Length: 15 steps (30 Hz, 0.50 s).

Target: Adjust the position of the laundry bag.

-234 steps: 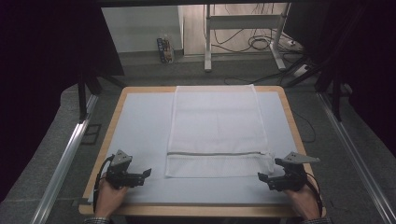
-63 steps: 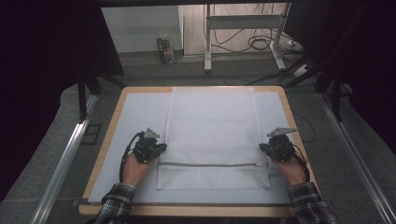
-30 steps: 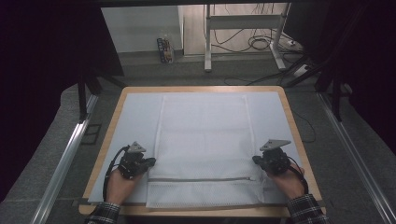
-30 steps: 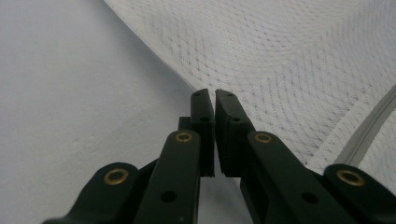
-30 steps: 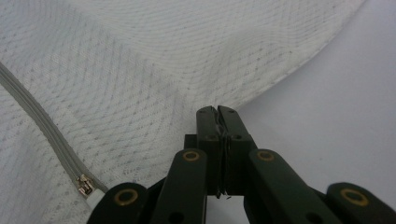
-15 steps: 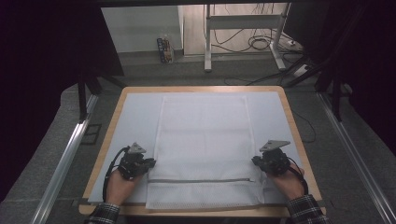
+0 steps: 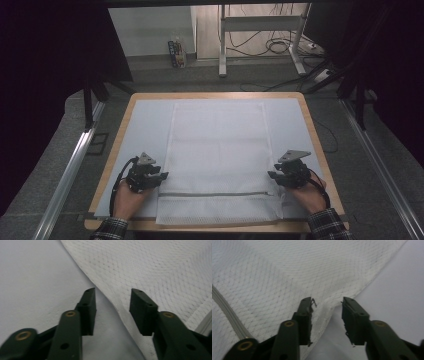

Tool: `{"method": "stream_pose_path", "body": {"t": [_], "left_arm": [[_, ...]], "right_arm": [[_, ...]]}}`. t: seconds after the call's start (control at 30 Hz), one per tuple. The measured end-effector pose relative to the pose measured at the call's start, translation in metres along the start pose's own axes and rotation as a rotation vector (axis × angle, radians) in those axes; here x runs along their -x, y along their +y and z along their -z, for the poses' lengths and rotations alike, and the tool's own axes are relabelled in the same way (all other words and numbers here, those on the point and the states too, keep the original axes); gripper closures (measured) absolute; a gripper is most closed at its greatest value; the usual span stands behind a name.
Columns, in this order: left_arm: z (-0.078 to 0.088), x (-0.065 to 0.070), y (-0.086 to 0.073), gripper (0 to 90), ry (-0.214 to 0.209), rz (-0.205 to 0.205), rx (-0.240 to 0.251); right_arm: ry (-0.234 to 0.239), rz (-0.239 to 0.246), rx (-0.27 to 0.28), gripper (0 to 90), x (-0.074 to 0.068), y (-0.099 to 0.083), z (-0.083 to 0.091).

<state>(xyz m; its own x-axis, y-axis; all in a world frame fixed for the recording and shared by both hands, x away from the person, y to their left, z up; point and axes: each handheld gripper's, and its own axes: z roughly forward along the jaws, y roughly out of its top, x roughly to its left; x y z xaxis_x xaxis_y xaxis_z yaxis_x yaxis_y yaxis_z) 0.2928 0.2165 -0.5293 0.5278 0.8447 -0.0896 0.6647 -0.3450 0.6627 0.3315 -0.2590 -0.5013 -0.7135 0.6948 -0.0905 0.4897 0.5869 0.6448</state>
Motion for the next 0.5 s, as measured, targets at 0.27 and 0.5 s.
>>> {"method": "stream_pose_path", "body": {"t": [0.27,0.5], "left_arm": [[0.004,-0.003,0.0,27.1,-0.015,0.02,0.053],[0.011,0.002,-0.002,8.3,-0.001,0.017,0.076]], "right_arm": [[-0.004,-0.021,0.058,28.8,0.002,0.001,0.002],[0.012,-0.033,0.074,19.6,0.0,-0.001,0.004]]}}
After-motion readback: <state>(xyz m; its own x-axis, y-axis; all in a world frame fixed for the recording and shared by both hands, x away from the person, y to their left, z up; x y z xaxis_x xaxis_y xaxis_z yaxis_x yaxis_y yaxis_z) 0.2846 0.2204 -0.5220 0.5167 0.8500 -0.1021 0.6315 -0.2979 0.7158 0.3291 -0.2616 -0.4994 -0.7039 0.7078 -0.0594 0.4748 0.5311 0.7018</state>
